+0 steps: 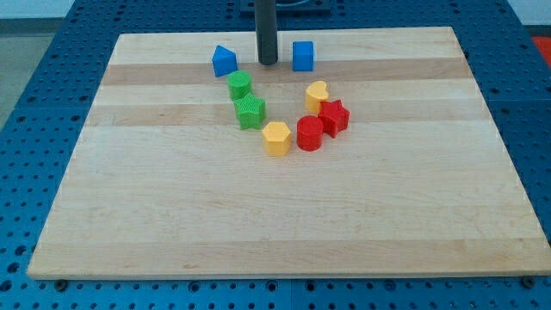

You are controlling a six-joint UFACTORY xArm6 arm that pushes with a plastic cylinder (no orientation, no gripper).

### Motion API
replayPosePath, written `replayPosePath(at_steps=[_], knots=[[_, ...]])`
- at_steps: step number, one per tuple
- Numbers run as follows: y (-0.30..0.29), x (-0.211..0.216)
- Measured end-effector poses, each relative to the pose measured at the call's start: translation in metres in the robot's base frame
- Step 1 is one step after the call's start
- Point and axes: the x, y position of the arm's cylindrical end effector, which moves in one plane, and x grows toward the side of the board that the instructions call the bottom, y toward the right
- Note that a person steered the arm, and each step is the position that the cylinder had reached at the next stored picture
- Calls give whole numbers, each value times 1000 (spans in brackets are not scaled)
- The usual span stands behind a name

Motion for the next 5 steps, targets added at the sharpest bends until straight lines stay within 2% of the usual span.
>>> replayPosePath(at_steps=[1,3,5], knots=[[-31,0],[-51,-24],[-85,-24]])
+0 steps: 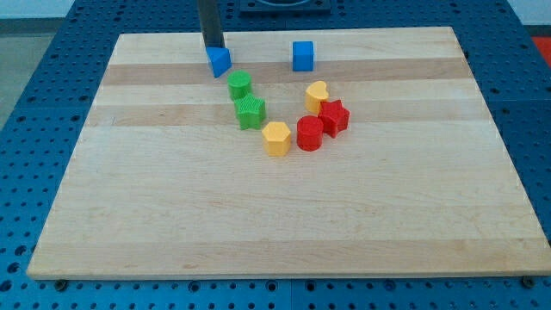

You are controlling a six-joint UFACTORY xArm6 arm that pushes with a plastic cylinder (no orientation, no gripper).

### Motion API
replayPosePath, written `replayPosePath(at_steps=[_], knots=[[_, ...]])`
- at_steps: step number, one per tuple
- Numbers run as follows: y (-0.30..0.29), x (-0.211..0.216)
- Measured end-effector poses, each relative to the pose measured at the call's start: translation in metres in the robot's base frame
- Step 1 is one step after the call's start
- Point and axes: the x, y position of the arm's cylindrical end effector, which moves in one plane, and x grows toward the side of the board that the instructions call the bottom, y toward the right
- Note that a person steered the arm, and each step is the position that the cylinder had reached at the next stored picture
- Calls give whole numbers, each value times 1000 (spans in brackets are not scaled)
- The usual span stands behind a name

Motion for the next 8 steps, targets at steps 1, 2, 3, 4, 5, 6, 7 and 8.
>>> replayPosePath(at_steps=[1,2,3,4,5,6,7,8], knots=[[45,0],[58,0],[44,24],[42,27],[39,23],[21,21],[-3,21],[-30,21]])
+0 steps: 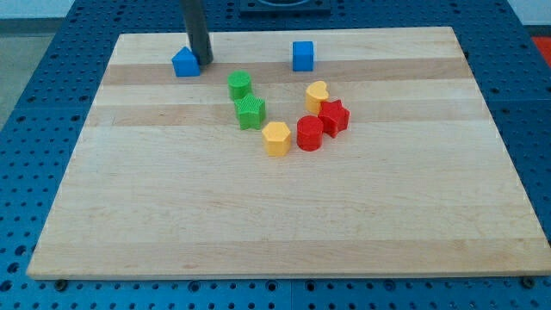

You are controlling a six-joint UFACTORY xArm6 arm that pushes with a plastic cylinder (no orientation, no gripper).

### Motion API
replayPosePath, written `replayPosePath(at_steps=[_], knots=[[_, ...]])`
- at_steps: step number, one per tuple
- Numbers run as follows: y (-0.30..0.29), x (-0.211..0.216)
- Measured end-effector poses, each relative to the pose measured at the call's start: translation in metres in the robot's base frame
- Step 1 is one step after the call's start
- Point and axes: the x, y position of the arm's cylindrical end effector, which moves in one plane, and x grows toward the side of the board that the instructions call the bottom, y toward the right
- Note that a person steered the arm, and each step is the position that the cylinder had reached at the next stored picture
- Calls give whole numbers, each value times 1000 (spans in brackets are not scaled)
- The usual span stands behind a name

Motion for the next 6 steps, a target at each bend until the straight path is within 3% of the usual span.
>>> replayPosePath(at_steps=[3,5,6], knots=[[-36,3],[1,73],[-26,74]])
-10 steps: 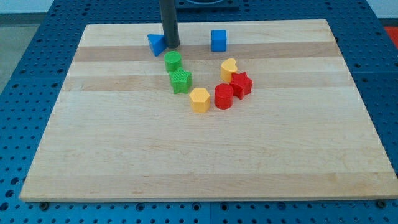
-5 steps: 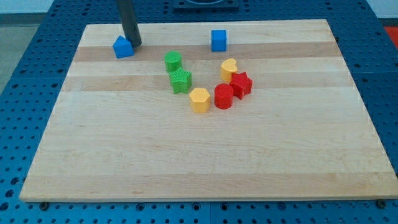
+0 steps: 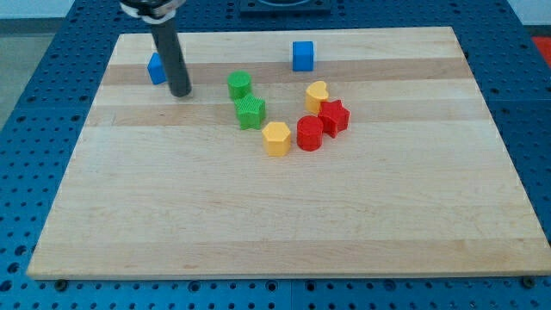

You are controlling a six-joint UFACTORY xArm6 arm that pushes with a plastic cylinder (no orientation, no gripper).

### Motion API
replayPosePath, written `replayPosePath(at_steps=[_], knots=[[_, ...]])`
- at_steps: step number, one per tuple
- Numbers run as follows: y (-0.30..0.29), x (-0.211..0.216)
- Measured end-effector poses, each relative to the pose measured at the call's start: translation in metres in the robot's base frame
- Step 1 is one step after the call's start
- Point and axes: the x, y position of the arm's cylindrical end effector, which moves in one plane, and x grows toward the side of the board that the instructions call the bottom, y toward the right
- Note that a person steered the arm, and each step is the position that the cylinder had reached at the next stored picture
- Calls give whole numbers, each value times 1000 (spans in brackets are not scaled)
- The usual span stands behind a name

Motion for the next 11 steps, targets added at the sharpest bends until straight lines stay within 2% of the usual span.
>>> replayPosePath(at_steps=[7,9,10,11], knots=[[-43,-50],[23,-19],[23,-19],[35,-38]])
